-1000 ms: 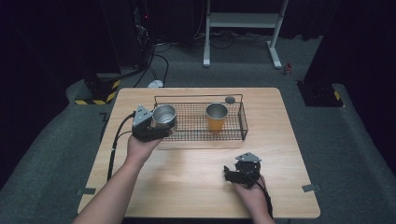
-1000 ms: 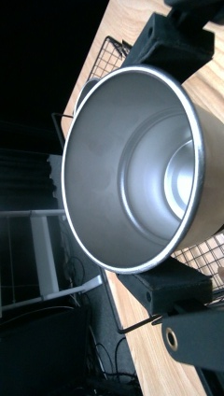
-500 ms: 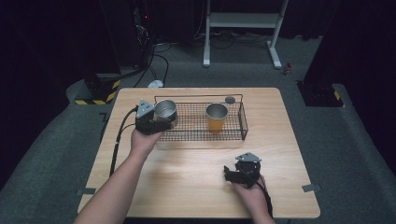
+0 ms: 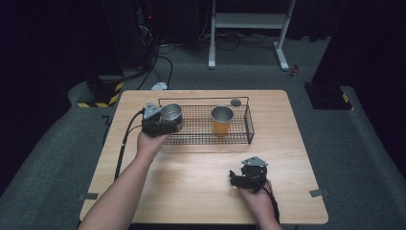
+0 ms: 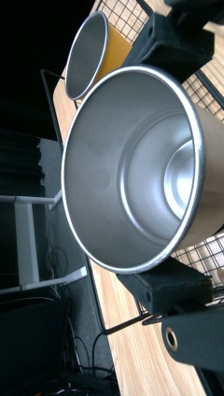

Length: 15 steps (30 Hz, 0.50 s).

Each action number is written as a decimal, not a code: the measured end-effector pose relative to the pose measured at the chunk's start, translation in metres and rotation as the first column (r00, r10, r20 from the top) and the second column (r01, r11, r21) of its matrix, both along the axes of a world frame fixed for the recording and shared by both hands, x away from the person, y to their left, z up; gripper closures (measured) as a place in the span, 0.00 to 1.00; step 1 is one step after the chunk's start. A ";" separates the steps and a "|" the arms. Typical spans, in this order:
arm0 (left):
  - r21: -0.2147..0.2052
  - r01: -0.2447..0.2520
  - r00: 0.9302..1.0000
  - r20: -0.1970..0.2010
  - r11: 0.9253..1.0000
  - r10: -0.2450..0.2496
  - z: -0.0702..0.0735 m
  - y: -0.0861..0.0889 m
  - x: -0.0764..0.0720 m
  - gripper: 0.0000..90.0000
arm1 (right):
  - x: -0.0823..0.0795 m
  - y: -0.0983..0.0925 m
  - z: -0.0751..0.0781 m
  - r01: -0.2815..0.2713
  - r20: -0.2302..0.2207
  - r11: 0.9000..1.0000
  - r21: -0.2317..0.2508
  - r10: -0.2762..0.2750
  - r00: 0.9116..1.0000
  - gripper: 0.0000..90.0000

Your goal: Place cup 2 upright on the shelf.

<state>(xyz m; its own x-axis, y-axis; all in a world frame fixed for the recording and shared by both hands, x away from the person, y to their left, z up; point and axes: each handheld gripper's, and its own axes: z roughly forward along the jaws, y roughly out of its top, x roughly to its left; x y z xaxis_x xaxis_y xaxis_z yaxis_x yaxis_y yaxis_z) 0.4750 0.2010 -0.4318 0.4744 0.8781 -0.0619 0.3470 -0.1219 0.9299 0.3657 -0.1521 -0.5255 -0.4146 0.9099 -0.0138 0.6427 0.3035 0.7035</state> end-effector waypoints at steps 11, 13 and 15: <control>0.022 0.001 1.000 -0.024 1.000 -0.001 -0.002 -0.009 0.016 0.21 | 0.000 0.000 0.000 -0.001 0.000 1.000 0.000 0.001 1.000 0.14; 0.028 0.001 1.000 -0.031 1.000 0.000 -0.003 -0.010 0.017 0.21 | 0.000 0.000 0.000 -0.003 0.001 1.000 -0.002 0.003 1.000 0.14; 0.033 0.011 0.999 -0.047 0.999 -0.009 -0.005 -0.011 0.020 0.21 | 0.000 0.000 0.000 -0.001 0.000 1.000 0.000 0.001 1.000 0.14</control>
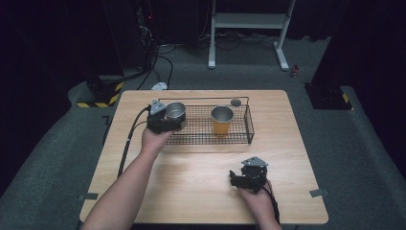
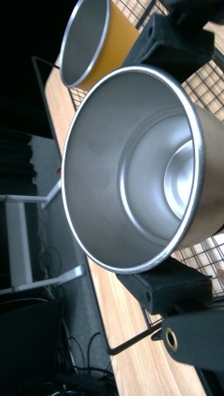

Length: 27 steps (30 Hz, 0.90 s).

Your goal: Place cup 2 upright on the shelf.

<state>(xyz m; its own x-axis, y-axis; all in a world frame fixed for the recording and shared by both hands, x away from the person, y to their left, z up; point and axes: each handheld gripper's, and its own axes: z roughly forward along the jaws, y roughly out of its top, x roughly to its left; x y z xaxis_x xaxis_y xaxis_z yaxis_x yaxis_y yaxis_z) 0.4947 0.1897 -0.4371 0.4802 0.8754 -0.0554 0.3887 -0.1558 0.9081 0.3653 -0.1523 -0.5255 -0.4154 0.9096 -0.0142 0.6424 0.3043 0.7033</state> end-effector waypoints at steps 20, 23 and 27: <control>0.058 -0.020 0.990 -0.135 0.998 0.028 -0.011 0.001 0.013 0.21 | 0.000 0.000 0.000 -0.003 0.001 1.000 -0.002 0.003 1.000 0.14; 0.062 -0.025 0.990 -0.138 0.998 0.033 -0.013 0.001 0.014 0.21 | 0.000 0.000 0.000 -0.003 0.001 1.000 -0.001 0.003 1.000 0.14; 0.076 -0.025 0.987 -0.156 0.997 0.036 -0.015 0.000 0.015 0.21 | 0.000 0.000 0.000 -0.003 0.000 1.000 -0.001 0.003 1.000 0.14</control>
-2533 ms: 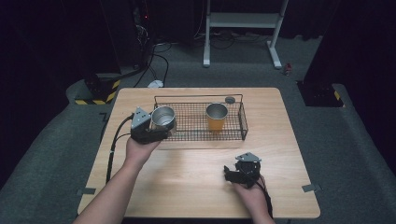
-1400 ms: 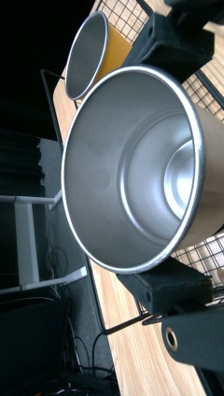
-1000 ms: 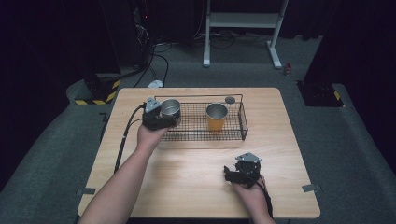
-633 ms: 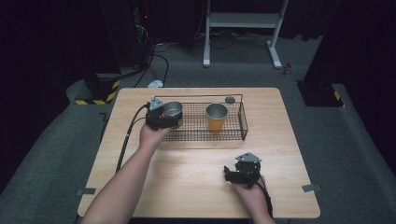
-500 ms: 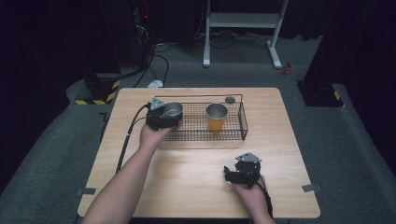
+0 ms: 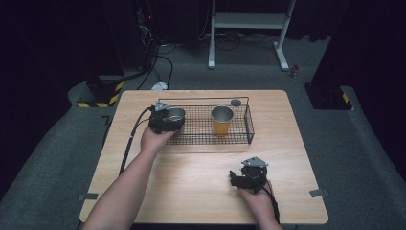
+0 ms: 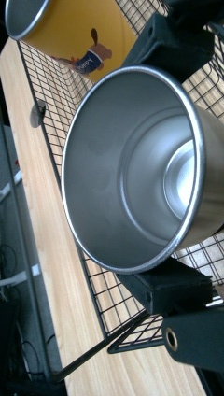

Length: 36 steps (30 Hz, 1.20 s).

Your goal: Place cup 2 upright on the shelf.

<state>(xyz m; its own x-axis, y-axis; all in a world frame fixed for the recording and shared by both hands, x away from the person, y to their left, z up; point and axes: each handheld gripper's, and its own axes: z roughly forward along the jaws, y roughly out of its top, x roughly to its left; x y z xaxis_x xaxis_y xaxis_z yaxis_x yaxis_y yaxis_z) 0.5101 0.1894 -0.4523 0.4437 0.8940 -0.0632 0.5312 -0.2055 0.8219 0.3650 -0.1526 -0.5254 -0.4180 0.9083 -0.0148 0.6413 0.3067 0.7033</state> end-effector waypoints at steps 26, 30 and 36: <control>0.061 0.015 0.992 -0.128 0.998 -0.007 -0.011 -0.010 0.009 0.21 | 0.000 0.000 0.000 0.000 0.000 1.000 0.000 0.000 1.000 0.14; 0.076 0.019 0.992 -0.130 0.997 -0.009 -0.011 -0.011 0.010 0.21 | 0.000 0.000 0.000 0.002 -0.001 1.000 0.002 -0.002 1.000 0.14; 0.079 0.023 0.990 -0.140 0.997 -0.012 -0.011 -0.012 0.011 0.21 | 0.000 0.000 0.000 0.000 0.000 1.000 0.001 0.000 1.000 0.14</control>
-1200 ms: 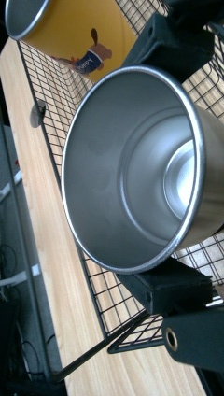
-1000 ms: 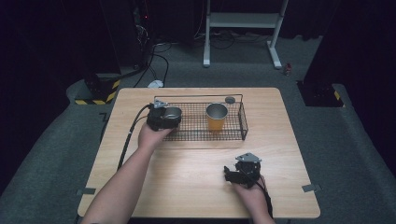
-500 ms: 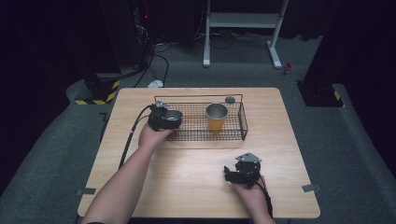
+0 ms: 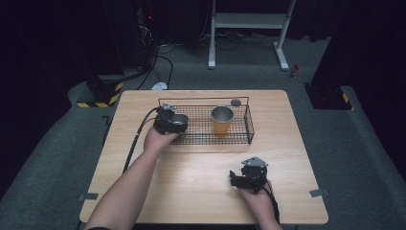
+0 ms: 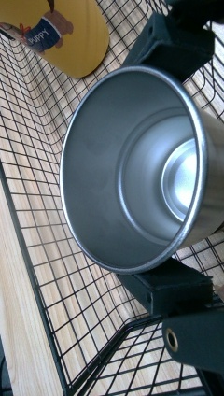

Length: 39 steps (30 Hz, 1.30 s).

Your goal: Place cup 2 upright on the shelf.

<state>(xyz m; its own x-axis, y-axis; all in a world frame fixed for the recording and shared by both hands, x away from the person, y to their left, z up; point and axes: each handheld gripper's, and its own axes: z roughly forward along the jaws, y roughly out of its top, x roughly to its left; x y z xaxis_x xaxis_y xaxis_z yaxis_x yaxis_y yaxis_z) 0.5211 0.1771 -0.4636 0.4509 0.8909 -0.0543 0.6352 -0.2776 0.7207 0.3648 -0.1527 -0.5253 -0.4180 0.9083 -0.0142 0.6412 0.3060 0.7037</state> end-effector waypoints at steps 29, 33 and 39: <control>0.033 0.008 1.000 0.000 0.999 -0.008 0.000 -0.001 -0.003 0.21 | 0.000 0.000 0.000 0.004 0.000 1.000 0.003 -0.004 1.000 0.14; 0.049 0.013 1.000 -0.009 0.999 -0.013 -0.002 -0.004 -0.001 0.21 | 0.000 0.000 0.000 0.001 0.000 1.000 0.001 -0.001 1.000 0.14; 0.053 0.015 1.000 -0.023 0.998 -0.014 -0.002 -0.005 -0.003 0.20 | 0.000 0.000 0.000 0.001 0.000 1.000 0.001 -0.001 1.000 0.14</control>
